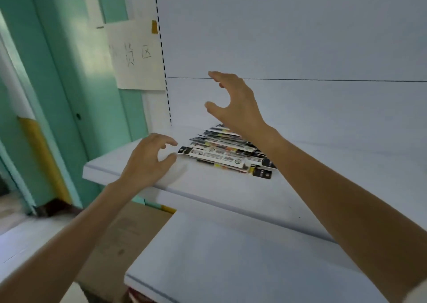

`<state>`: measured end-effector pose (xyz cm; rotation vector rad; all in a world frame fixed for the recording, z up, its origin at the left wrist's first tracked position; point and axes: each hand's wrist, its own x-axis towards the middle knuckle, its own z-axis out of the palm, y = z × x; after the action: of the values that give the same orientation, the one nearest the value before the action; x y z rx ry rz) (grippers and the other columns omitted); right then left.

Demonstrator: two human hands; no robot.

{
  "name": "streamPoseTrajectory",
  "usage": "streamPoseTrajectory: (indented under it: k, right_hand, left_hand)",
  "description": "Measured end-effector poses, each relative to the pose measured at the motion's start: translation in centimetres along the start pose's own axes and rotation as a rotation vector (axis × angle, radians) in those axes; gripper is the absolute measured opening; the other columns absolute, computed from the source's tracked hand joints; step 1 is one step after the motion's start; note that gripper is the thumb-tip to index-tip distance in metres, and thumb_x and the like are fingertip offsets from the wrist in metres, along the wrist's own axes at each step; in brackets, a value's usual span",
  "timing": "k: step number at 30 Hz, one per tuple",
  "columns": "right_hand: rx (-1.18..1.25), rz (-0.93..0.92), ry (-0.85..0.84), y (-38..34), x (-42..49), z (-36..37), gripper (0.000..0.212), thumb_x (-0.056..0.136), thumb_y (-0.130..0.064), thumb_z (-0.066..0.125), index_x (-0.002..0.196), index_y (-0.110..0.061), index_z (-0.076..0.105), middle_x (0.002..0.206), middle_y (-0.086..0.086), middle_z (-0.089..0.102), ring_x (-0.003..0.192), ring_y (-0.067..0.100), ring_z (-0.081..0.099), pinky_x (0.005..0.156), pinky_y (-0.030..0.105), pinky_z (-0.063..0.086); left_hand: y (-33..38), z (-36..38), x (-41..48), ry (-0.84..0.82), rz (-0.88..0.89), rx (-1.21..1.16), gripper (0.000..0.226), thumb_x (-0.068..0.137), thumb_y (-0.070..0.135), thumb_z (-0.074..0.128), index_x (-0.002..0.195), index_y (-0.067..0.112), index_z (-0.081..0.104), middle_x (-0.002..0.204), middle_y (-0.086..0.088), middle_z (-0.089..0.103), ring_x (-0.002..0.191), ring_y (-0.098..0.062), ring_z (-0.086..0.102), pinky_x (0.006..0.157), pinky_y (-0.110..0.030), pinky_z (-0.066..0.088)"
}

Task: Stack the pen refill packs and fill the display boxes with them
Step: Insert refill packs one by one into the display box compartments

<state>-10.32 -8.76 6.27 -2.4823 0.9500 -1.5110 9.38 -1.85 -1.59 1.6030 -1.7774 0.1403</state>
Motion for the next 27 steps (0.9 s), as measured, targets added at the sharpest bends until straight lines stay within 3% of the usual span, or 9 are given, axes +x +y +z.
streamPoseTrajectory:
  k: [7, 13, 15, 17, 19, 22, 24, 27]
  right_hand:
    - [-0.078, 0.121, 0.023, 0.0, 4.0, 5.3, 0.054, 0.084, -0.023, 0.064, 0.134, -0.019, 0.045, 0.125, 0.001, 0.054, 0.110, 0.015, 0.051, 0.098, 0.030, 0.039]
    - [-0.186, 0.223, 0.059, 1.8, 3.9, 3.2, 0.050, 0.083, -0.025, 0.066, 0.129, -0.021, 0.049, 0.115, -0.002, 0.060, 0.097, 0.013, 0.057, 0.089, 0.028, 0.045]
    - [-0.226, 0.264, 0.050, 2.5, 3.0, 1.9, 0.045, 0.083, -0.025, 0.067, 0.125, -0.019, 0.052, 0.107, -0.002, 0.062, 0.092, 0.013, 0.060, 0.088, 0.030, 0.048]
    - [-0.265, 0.352, -0.043, 3.5, 1.6, 1.2, 0.036, 0.082, -0.027, 0.068, 0.116, -0.018, 0.058, 0.097, -0.002, 0.065, 0.087, 0.013, 0.062, 0.087, 0.035, 0.051]
    - [-0.311, 0.465, -0.241, 4.5, -0.2, 1.1, 0.034, 0.080, -0.033, 0.070, 0.109, -0.016, 0.063, 0.095, -0.001, 0.066, 0.086, 0.013, 0.062, 0.088, 0.036, 0.051]
    - [-0.389, 0.551, -0.476, 5.5, -2.8, 1.4, 0.048, 0.080, -0.041, 0.068, 0.119, -0.015, 0.060, 0.113, 0.002, 0.064, 0.099, 0.016, 0.059, 0.092, 0.036, 0.048]
    - [-0.389, 0.554, -0.481, 5.7, -3.3, 1.5, 0.050, 0.081, -0.040, 0.068, 0.124, -0.016, 0.058, 0.118, 0.001, 0.061, 0.105, 0.016, 0.056, 0.095, 0.035, 0.046]
    - [-0.374, 0.548, -0.497, 5.9, -2.8, 1.5, 0.043, 0.082, -0.034, 0.068, 0.120, -0.017, 0.061, 0.106, -0.003, 0.060, 0.099, 0.013, 0.054, 0.090, 0.029, 0.045]
  left_hand:
    - [-6.7, -3.0, 4.6, -0.019, 0.074, -0.049, 0.021, 0.084, 0.018, 0.063, 0.105, 0.016, 0.062, 0.109, -0.003, 0.056, 0.097, -0.018, 0.055, 0.088, -0.032, 0.040]
    - [-5.9, -0.5, 7.7, -0.064, 0.217, -0.184, 0.022, 0.084, 0.018, 0.063, 0.107, 0.019, 0.061, 0.106, 0.005, 0.051, 0.097, -0.012, 0.050, 0.088, -0.030, 0.039]
    - [-5.1, 1.1, 8.3, -0.154, 0.260, -0.223, 0.022, 0.085, 0.020, 0.062, 0.108, 0.021, 0.061, 0.107, 0.006, 0.052, 0.099, -0.010, 0.049, 0.086, -0.026, 0.036]
    - [-4.5, 3.1, 8.9, -0.259, 0.288, -0.216, 0.025, 0.087, 0.021, 0.061, 0.112, 0.020, 0.059, 0.112, 0.003, 0.056, 0.103, -0.012, 0.049, 0.085, -0.024, 0.034]
    - [-4.3, 4.7, 9.7, -0.316, 0.263, -0.208, 0.029, 0.089, 0.022, 0.058, 0.118, 0.016, 0.057, 0.119, -0.001, 0.057, 0.108, -0.015, 0.050, 0.085, -0.021, 0.032]
    - [-4.3, 6.2, 10.6, -0.365, 0.263, -0.192, 0.030, 0.093, 0.020, 0.052, 0.122, 0.013, 0.056, 0.123, -0.003, 0.056, 0.111, -0.017, 0.051, 0.087, -0.021, 0.033]
    - [-4.3, 6.7, 10.8, -0.360, 0.277, -0.187, 0.026, 0.092, 0.019, 0.053, 0.117, 0.015, 0.060, 0.118, -0.002, 0.059, 0.107, -0.019, 0.054, 0.092, -0.030, 0.040]
    - [-4.4, 6.8, 11.1, -0.330, 0.269, -0.160, 0.019, 0.090, 0.024, 0.058, 0.106, 0.020, 0.065, 0.107, 0.001, 0.063, 0.096, -0.018, 0.058, 0.090, -0.040, 0.044]
